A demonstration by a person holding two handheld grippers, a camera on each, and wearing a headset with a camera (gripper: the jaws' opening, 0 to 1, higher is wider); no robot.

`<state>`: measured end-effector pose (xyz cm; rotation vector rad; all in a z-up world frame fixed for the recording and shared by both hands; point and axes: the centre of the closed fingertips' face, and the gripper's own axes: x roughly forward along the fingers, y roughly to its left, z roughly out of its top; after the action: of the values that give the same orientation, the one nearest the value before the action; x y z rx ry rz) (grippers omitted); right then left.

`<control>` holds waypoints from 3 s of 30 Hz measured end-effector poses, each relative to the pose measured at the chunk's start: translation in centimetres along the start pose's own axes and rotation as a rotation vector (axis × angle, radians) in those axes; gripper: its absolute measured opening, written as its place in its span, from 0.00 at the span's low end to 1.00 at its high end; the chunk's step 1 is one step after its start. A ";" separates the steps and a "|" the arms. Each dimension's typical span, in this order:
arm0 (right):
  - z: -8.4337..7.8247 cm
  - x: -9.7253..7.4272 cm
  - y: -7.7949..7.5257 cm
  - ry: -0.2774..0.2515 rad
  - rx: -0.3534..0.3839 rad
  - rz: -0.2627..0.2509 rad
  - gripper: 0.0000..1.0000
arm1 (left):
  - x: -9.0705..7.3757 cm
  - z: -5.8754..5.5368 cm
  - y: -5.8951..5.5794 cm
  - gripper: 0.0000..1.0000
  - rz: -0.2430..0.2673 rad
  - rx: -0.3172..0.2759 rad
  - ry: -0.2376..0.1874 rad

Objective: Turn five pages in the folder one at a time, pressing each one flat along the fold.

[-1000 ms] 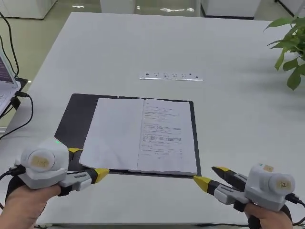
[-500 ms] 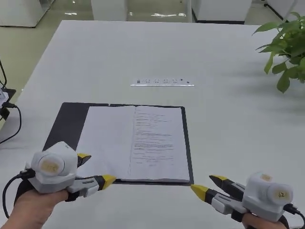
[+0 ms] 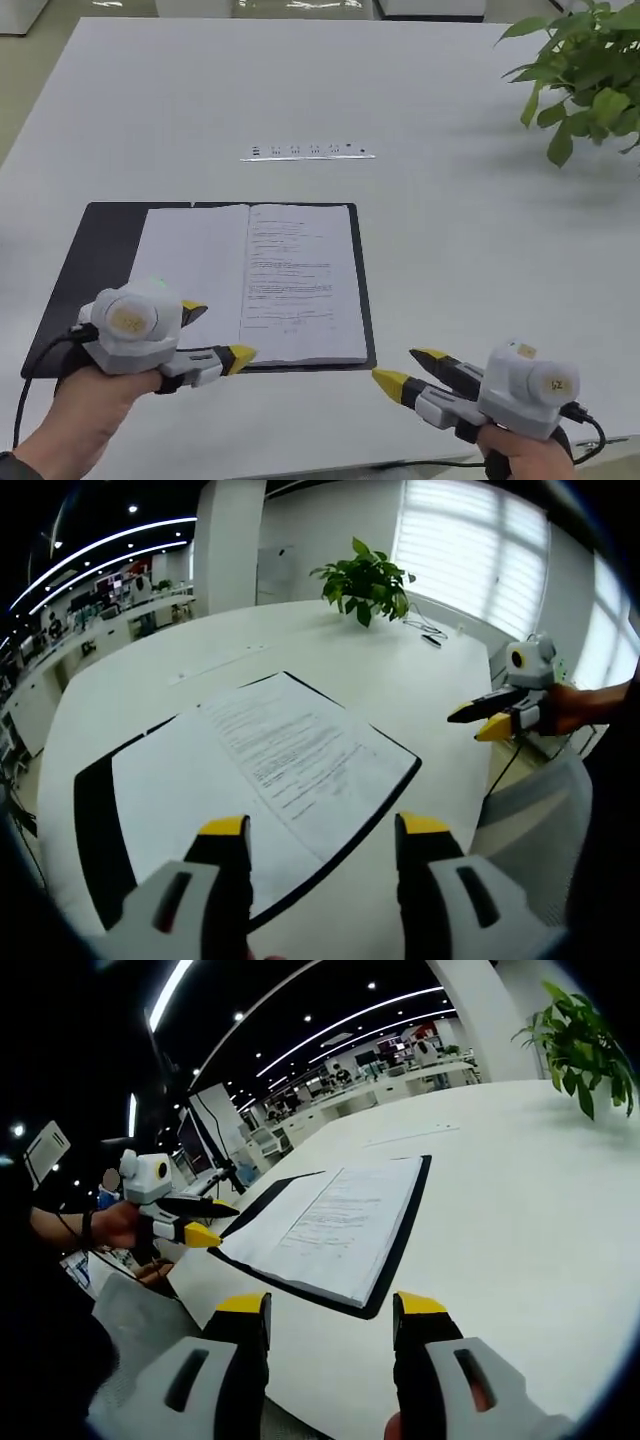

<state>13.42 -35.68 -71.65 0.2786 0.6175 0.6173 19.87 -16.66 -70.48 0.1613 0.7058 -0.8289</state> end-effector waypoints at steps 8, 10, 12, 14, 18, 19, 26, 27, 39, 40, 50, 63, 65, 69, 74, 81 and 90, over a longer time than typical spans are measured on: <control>-0.3 0.5 -0.6 0.019 0.012 0.005 0.48 | 3.8 0.9 -1.0 0.58 -0.043 0.012 0.022; -0.2 0.5 -0.7 0.019 0.011 0.005 0.48 | 4.4 1.1 -1.5 0.58 -0.049 0.012 0.023; -0.1 0.6 -0.9 0.020 0.017 0.006 0.48 | 5.3 1.3 -1.9 0.58 -0.056 0.022 0.029; 0.0 0.7 -1.0 0.020 0.017 0.006 0.48 | 6.3 1.3 -2.2 0.58 -0.063 0.029 0.036; 0.0 0.9 -1.2 0.029 0.018 0.009 0.48 | 7.8 1.1 -2.9 0.58 -0.064 0.040 0.058; 0.0 0.9 -1.3 0.030 0.020 0.008 0.48 | 8.3 1.0 -3.1 0.58 -0.065 0.040 0.063; -0.2 0.8 -1.5 0.036 0.029 0.011 0.48 | 10.3 0.5 -4.3 0.58 -0.057 0.038 0.083; -0.3 0.8 -1.5 0.036 0.030 0.011 0.48 | 10.5 0.4 -4.4 0.58 -0.056 0.038 0.087; -0.6 0.6 -1.5 0.044 0.046 0.022 0.46 | 13.3 0.6 -5.6 0.60 -0.015 0.013 0.093; -0.5 0.6 -1.5 0.045 0.045 0.024 0.46 | 13.6 0.7 -5.9 0.61 -0.017 0.018 0.090; -0.6 0.6 -1.9 0.045 0.063 0.020 0.45 | 14.3 0.3 -6.2 0.64 0.032 0.108 0.085; 1.6 3.0 -2.5 0.009 0.079 0.042 0.42 | 14.2 0.6 -4.9 0.50 0.049 0.092 0.066; 2.0 3.5 -2.4 0.000 0.084 0.049 0.41 | 14.2 0.7 -4.7 0.48 0.056 0.087 0.057; 2.4 4.6 -2.1 0.003 0.078 0.063 0.41 | 14.2 0.7 -4.4 0.44 0.056 0.075 0.050; 3.1 5.8 -2.3 0.009 0.073 0.078 0.41 | 14.2 0.9 -3.9 0.40 0.053 0.047 0.045; 4.6 7.9 -2.9 -0.005 0.084 0.094 0.40 | 14.0 1.0 -4.0 0.41 0.028 0.004 0.036; 5.1 10.2 -2.8 0.007 0.096 0.128 0.39 | 13.9 1.0 -4.0 0.41 0.011 -0.012 0.034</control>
<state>24.41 -31.98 -73.42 0.4080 0.6408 0.7126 23.96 -28.38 -77.92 0.1688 0.7415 -0.8132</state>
